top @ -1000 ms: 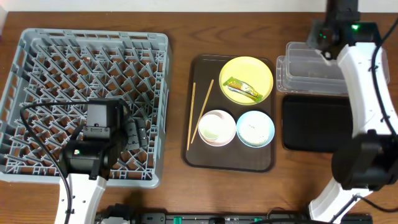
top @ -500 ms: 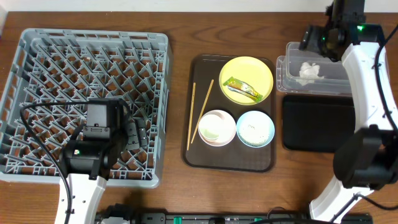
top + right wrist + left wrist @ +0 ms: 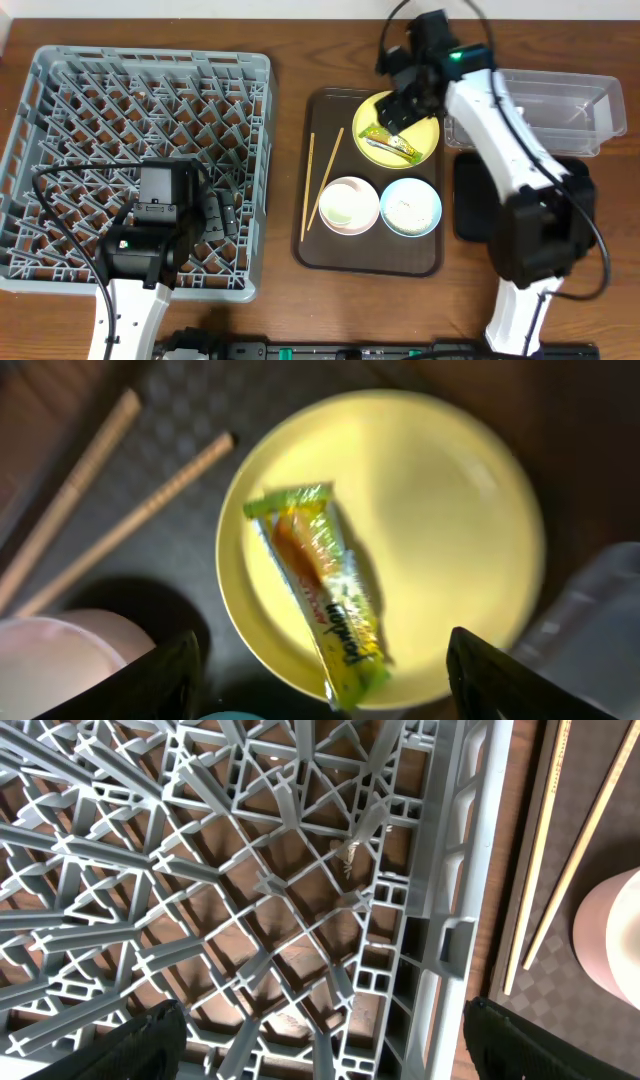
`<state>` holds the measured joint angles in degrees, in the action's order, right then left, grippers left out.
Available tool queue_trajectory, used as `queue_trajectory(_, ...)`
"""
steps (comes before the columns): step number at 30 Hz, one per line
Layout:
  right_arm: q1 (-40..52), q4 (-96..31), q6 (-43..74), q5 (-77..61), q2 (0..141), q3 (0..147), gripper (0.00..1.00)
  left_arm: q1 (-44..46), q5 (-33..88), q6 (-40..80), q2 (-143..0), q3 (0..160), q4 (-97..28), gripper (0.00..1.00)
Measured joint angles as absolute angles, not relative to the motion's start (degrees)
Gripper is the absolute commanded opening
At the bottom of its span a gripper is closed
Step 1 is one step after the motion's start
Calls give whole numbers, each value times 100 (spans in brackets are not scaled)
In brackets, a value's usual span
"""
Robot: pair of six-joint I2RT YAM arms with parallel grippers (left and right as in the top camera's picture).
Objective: Sort waste into correct bins and load items into the dishwasher
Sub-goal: 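Grasp the green snack wrapper on the yellow plate with the right gripper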
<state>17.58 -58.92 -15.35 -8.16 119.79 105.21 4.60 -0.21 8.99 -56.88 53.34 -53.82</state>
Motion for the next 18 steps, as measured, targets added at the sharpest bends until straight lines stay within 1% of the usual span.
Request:
queue_trajectory(5,1798,-6042,-1682,-707,12540,10510,76,460,-21,899,-5688,5334,-5404,91)
queue_trajectory(10,1798,-6112,-1726,-657,12912,10501,74,460,-21,899,-5688,5334,-5404,91)
queue_trajectory(11,1798,-6110,-1728,-657,12980,10501,72,460,-21,899,-5688,5334,-5404,91)
queue_trajectory(12,1798,-6110,-1739,-648,13039,10501,64,460,-21,899,-5688,5334,-5404,91)
queue_trajectory(14,1798,-6110,-1774,-626,13148,10499,41,460,-21,899,-5688,5334,-5404,91)
queue_trajectory(15,1798,-6108,-1776,-587,13183,10492,25,460,-21,899,-5690,5334,-5404,91)
queue_trajectory(16,1798,-6104,-1776,-539,13187,10490,13,460,-21,899,-5688,5334,-5404,91)
queue_trajectory(18,1798,-6099,-1699,-443,13185,10492,1,460,-21,899,-5688,5334,-5406,91)
